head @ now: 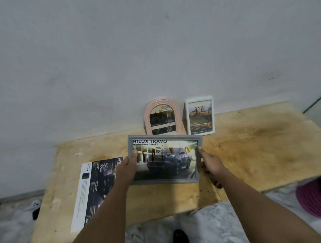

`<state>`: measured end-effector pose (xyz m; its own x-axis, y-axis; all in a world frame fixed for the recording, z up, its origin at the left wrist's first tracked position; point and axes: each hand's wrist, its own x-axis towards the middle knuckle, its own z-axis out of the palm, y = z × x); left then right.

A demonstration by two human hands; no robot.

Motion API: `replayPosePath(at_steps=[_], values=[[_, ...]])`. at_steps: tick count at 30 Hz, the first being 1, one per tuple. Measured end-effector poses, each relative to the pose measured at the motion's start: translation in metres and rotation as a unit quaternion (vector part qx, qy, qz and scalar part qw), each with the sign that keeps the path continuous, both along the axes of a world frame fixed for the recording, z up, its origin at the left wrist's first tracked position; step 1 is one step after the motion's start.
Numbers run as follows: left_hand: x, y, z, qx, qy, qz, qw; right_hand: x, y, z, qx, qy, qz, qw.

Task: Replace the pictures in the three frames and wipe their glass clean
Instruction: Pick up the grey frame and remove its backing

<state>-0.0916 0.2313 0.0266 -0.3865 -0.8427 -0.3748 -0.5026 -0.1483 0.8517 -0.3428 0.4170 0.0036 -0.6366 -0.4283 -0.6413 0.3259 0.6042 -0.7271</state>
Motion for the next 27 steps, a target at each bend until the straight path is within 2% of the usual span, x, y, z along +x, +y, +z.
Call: replayPosePath(at_steps=[6, 8, 17, 20, 22, 24, 27], values=[[-0.017, 0.011, 0.0, 0.073, 0.014, 0.032, 0.997, -0.027, -0.008, -0.001, -0.003, -0.008, -0.007, 1.0], [-0.021, 0.016, -0.003, 0.098, 0.047, 0.058, 0.992, -0.034, -0.011, -0.001, -0.009, -0.021, 0.005, 1.0], [-0.019, 0.011, -0.038, 0.244, 0.148, 0.194, 0.939, -0.054, -0.005, -0.02, -0.052, -0.119, 0.043, 0.991], [-0.014, 0.017, -0.046, 0.28, 0.158, 0.176, 0.93, -0.051, 0.002, -0.025, -0.048, -0.12, 0.073, 0.989], [-0.008, 0.019, -0.058, 0.297, 0.152, 0.161, 0.929, -0.047, 0.005, -0.03, -0.03, -0.12, 0.096, 0.988], [-0.005, 0.021, -0.069, 0.277, 0.116, 0.184, 0.936, -0.048, 0.009, -0.046, -0.018, -0.108, 0.141, 0.984], [-0.005, 0.022, -0.079, 0.201, 0.0, 0.196, 0.96, -0.044, 0.012, -0.063, -0.018, -0.087, 0.162, 0.983]])
